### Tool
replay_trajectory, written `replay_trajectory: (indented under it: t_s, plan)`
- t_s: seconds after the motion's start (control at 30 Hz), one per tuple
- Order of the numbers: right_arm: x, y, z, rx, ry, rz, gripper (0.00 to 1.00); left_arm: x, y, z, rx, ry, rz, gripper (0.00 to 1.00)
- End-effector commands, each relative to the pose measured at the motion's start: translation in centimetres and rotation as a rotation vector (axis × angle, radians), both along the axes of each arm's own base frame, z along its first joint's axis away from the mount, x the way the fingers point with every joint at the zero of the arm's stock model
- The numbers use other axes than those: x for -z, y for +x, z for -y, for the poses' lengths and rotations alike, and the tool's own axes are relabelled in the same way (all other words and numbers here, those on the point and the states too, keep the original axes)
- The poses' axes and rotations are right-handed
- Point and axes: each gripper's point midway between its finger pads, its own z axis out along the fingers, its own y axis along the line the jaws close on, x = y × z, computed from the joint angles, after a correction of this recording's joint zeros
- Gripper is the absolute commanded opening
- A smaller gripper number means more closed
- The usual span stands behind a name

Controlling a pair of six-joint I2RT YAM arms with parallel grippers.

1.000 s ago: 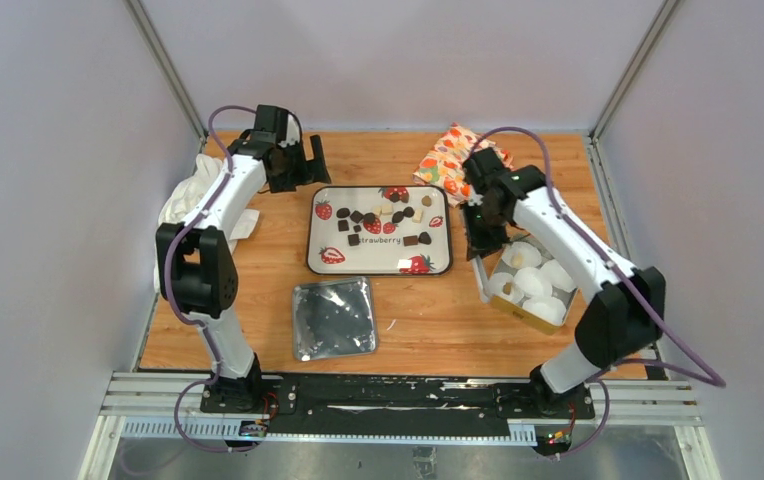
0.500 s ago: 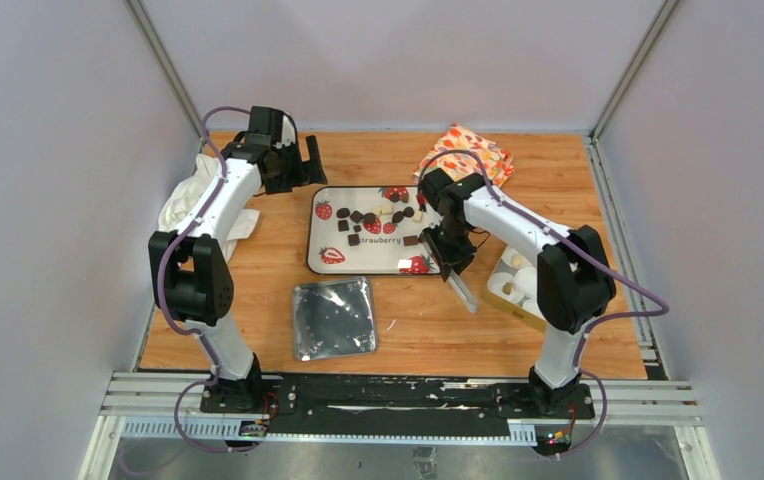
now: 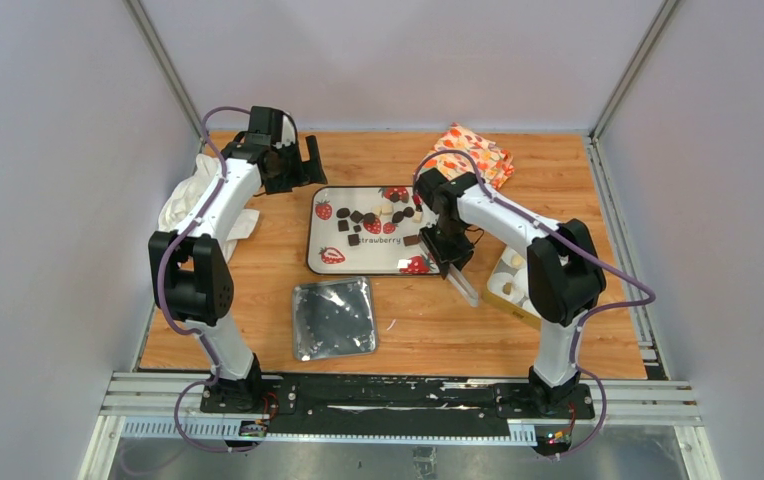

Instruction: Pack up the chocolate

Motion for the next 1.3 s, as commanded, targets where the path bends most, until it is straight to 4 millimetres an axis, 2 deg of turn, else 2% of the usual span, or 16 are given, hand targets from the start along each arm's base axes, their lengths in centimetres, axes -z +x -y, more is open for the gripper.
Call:
replay_trajectory:
  t_s: [0.0,0.4,1.0,1.1,1.27]
  plan:
    - [-0.1,0.5,0.6,-0.013,-0.057,0.02,0.41,-0.3,0.2,-0.6,-0.003,0.021,0.007,1.0]
    - [0.3,1.7,1.7,-0.018,-0.13,0.066,0.5,-0.3,0.4,-0.7,-0.006,0.028,0.007,1.0]
    - [1.2,3.3,0.9,-0.03,-0.135,0.082,0.5,-0.3,0.1,-1.2,-0.008,0.046,0.004,1.0]
    - [1.4,3.3,0.9,-0.03,-0.135,0.076,0.42,-0.4,-0.1,-1.3,-0.008,0.046,0.006,1.0]
    - [1.0,3.3,0.5,-0.017,-0.114,0.083,0.15,-0.5,-0.3,-1.4,-0.006,0.048,0.008,1.0]
